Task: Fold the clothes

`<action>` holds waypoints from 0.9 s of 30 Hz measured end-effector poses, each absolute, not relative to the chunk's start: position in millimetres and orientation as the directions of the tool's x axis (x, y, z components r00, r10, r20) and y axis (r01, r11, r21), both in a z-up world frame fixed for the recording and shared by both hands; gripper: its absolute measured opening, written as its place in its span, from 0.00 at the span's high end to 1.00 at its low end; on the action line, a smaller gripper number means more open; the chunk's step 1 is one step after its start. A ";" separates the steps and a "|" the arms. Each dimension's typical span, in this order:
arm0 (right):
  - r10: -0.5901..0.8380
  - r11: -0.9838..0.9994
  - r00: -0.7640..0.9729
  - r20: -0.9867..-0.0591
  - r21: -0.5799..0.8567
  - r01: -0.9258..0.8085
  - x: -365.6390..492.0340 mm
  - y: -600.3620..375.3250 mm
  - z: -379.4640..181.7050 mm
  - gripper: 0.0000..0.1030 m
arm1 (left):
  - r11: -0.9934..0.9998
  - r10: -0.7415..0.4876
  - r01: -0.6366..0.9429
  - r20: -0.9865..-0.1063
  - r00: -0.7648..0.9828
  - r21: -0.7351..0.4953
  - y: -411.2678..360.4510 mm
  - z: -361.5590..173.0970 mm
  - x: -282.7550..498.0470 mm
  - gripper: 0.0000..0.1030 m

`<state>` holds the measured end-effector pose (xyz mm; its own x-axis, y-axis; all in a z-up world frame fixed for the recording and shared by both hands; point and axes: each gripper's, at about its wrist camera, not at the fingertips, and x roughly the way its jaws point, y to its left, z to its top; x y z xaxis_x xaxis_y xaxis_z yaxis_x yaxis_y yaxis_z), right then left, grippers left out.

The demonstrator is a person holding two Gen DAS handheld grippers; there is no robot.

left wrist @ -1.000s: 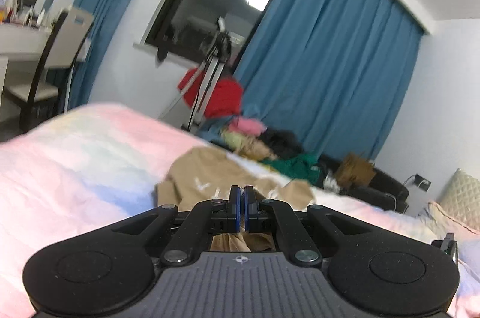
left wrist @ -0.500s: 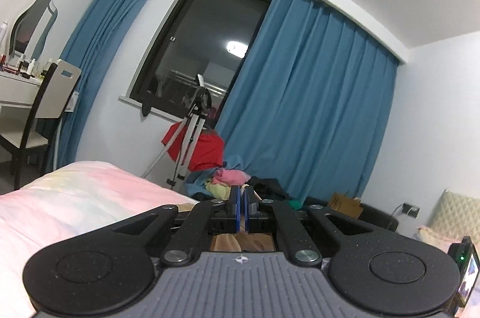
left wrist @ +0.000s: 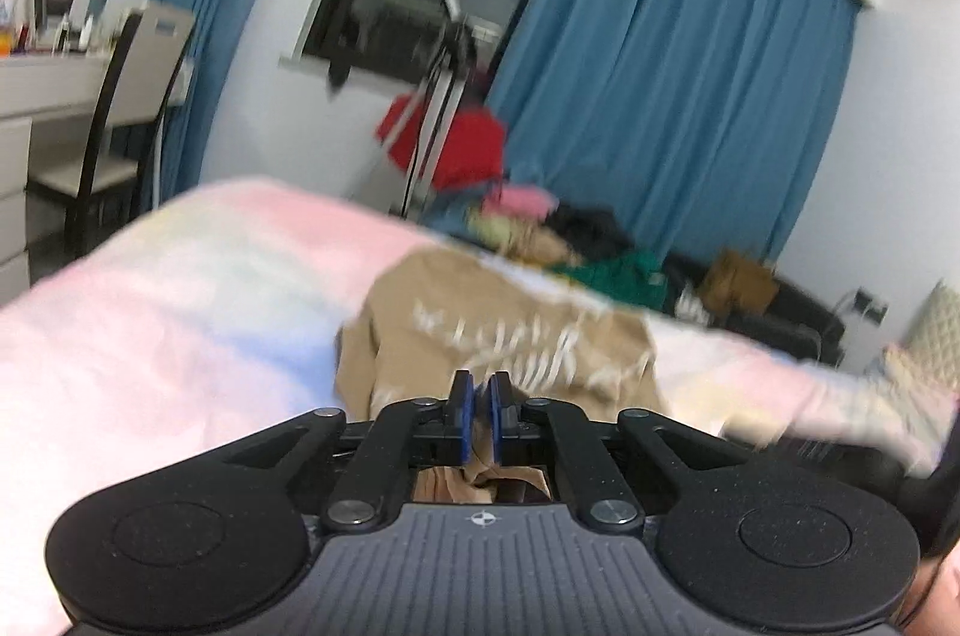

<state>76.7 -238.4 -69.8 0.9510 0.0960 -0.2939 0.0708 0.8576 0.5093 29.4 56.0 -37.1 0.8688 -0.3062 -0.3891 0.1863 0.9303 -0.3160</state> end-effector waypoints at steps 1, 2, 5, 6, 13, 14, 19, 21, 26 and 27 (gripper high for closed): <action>0.095 0.862 0.957 -0.274 0.503 0.058 74.2 -238.3 -64.5 0.94 | 0.932 -0.307 0.183 -0.417 0.855 -0.312 56.7 -41.3 29.7 0.90; 0.095 0.866 0.961 -0.259 0.498 0.049 72.0 -238.4 -59.6 0.94 | 0.935 -0.306 0.179 -0.440 0.844 -0.306 56.4 -44.5 30.5 0.87; 0.089 0.862 0.966 -0.243 0.506 0.047 67.7 -243.9 -51.3 0.94 | 0.958 -0.266 0.167 -0.500 0.824 -0.234 50.3 -51.3 30.7 0.84; 0.084 0.857 0.965 -0.250 0.512 0.058 67.6 -247.0 -50.4 0.94 | 0.966 -0.249 0.167 -0.524 0.815 -0.198 46.3 -54.0 32.8 0.81; 0.075 0.818 0.933 -0.352 0.557 0.144 61.9 -265.4 -61.9 0.89 | 0.985 -0.087 0.161 -0.637 0.766 0.058 17.4 -85.0 43.3 0.68; 0.084 0.816 0.927 -0.366 0.559 0.147 62.8 -264.3 -64.4 0.83 | 0.984 -0.057 0.150 -0.633 0.772 0.094 15.7 -88.3 44.6 0.66; 0.076 0.864 0.931 -0.358 0.490 0.118 55.3 -251.1 -66.7 0.19 | 0.988 0.053 0.037 -0.547 0.836 0.152 15.8 -87.7 53.5 0.62; 0.094 0.888 0.926 -0.367 0.451 0.088 54.8 -244.1 -68.0 0.19 | 0.992 0.076 -0.016 -0.503 0.861 0.121 19.8 -81.9 57.0 0.57; 0.158 0.962 0.875 -0.458 0.272 -0.031 63.1 -202.4 -80.2 0.21 | 0.997 0.082 -0.078 -0.426 0.901 0.026 32.5 -69.5 64.1 0.54; 0.168 0.970 0.865 -0.473 0.234 -0.061 64.1 -192.6 -83.2 0.21 | 0.996 0.084 -0.084 -0.411 0.908 0.018 33.9 -67.8 65.0 0.53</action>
